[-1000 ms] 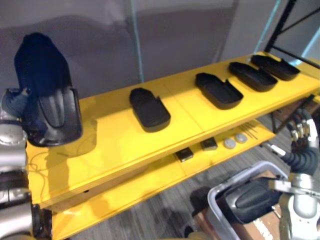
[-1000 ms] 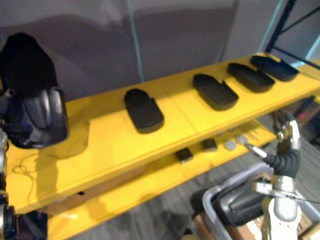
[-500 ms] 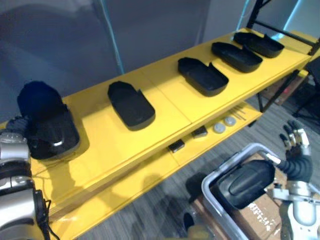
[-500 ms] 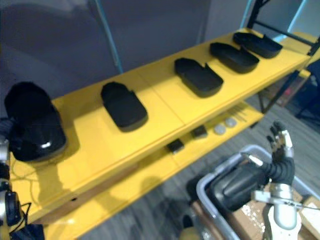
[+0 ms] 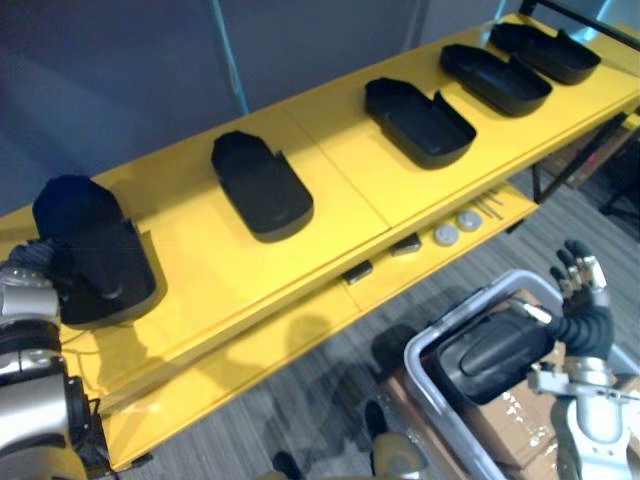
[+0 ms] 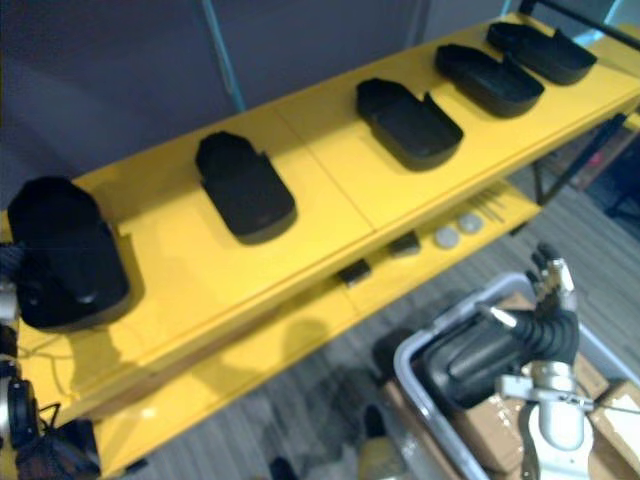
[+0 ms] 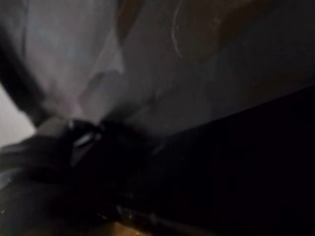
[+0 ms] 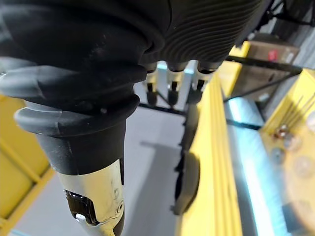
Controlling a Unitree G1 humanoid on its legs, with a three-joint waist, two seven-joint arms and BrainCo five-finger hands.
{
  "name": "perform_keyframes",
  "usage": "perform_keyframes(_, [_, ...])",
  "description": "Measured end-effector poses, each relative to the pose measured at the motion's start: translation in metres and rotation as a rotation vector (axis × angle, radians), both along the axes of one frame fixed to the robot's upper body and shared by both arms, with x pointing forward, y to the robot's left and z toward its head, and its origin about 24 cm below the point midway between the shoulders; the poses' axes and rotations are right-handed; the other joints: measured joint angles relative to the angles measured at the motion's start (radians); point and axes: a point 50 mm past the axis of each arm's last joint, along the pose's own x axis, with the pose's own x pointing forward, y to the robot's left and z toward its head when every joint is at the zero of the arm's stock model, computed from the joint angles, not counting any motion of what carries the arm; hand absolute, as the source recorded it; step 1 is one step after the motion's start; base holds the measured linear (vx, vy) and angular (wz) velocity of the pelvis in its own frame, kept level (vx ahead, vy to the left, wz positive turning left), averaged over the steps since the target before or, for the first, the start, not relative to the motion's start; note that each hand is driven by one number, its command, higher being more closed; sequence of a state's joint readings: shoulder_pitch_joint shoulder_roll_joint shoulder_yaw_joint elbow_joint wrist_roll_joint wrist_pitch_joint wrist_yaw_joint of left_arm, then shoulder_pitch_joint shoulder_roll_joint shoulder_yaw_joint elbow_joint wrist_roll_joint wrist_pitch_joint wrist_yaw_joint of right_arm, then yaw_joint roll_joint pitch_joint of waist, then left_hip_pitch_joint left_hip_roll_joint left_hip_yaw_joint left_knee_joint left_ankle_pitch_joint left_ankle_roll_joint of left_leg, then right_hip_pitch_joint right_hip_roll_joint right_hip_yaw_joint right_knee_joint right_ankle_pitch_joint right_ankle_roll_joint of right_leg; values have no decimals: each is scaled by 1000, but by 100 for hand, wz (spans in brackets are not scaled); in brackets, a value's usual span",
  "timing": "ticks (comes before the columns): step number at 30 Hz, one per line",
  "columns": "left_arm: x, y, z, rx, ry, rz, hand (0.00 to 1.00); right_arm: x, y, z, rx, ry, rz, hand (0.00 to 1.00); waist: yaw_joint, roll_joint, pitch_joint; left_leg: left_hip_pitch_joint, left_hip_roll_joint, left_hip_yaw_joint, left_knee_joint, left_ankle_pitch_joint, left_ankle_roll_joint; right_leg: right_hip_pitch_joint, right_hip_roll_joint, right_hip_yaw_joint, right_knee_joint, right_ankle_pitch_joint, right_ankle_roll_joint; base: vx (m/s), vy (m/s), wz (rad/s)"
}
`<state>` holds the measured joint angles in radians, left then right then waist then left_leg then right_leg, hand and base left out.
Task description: Walk over and take plastic housings, then place them on the shelf
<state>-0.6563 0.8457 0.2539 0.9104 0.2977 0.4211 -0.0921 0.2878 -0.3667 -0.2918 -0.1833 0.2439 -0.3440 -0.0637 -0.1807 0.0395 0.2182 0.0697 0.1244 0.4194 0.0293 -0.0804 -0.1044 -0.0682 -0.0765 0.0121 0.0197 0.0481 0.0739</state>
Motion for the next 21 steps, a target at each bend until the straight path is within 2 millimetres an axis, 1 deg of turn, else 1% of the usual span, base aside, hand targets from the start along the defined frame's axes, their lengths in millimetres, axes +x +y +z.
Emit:
perform_keyframes(4, [-1,1,1,6,-2,1,100,4,-2,6,-28,-13,14,0,-2,-2,32,-2,-1,0,2,0,0,-2,-1,1,4,0,-1,-17,-5,0])
perform_keyframes(7, [-6,3,-7,4,18,11,100,7,-2,10,-49,-18,33,0,-9,0,47,-3,0,0,4,0,0,-4,0,1,4,0,-1,0,0,0])
perform_keyframes(8, [-7,4,-8,3,21,14,0,7,-2,11,-53,-18,39,0,-10,0,47,-3,1,1,4,0,0,-4,0,1,4,0,-1,0,0,0])
perform_keyframes(14, [-7,5,-5,48,-45,62,0,13,-2,18,-65,-42,70,0,-14,-2,54,-29,2,7,9,0,0,-38,2,11,19,-1,-2,-7,-5,-2])
perform_keyframes(16, [-7,5,-2,65,-74,76,0,15,-2,22,-76,-54,82,0,-23,-4,76,-36,2,6,14,0,0,-42,0,11,22,-1,-2,0,0,0])
perform_keyframes(18, [-7,6,0,81,-96,97,0,16,-2,24,-85,-56,85,0,-26,-3,89,-37,2,7,15,0,0,-44,1,13,23,-1,-2,-7,-6,-2])
perform_keyframes(21, [-9,7,1,67,-164,158,0,15,-3,24,-89,-53,86,0,-27,-3,94,-41,4,14,14,0,0,-54,4,18,26,-1,-2,5,-14,-5])
